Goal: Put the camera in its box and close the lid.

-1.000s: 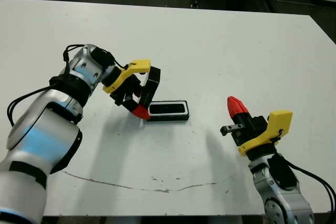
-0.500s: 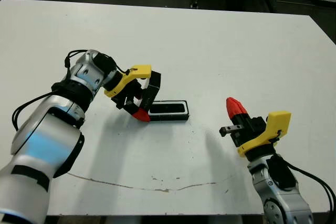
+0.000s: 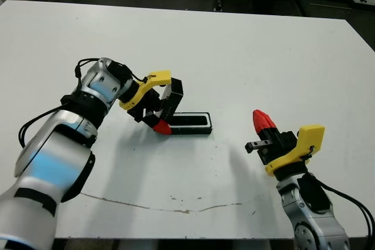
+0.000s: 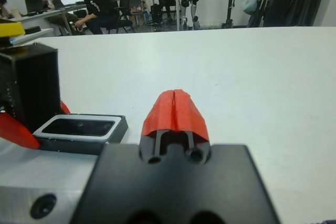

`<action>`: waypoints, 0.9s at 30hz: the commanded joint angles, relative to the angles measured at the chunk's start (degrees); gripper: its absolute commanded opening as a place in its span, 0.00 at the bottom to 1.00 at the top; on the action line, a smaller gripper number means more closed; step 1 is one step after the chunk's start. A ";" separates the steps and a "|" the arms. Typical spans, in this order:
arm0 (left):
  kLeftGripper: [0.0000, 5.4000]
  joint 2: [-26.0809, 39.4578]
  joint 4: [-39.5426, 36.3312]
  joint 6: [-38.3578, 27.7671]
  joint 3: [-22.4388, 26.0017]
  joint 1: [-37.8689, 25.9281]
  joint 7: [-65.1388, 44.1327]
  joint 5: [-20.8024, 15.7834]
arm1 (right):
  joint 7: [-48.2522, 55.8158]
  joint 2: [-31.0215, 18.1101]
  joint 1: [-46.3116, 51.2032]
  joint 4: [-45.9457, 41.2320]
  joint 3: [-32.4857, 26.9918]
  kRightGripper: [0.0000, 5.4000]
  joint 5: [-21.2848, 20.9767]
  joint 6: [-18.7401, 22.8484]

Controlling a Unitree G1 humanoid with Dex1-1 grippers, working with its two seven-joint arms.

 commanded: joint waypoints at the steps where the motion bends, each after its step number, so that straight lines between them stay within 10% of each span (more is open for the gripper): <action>1: 0.58 -2.55 -0.94 2.32 -1.58 2.54 5.15 2.23 | -0.53 -0.72 0.19 -0.48 -1.95 0.00 0.34 -0.22; 10: 0.58 -3.48 -6.62 3.48 -6.53 3.75 8.89 7.64 | -0.69 -0.65 0.73 -1.79 -3.31 0.00 0.84 0.23; 27: 1.00 -3.43 -16.12 5.58 -8.89 7.65 17.88 10.70 | -1.12 -1.03 1.18 -2.47 -3.32 0.00 0.80 0.05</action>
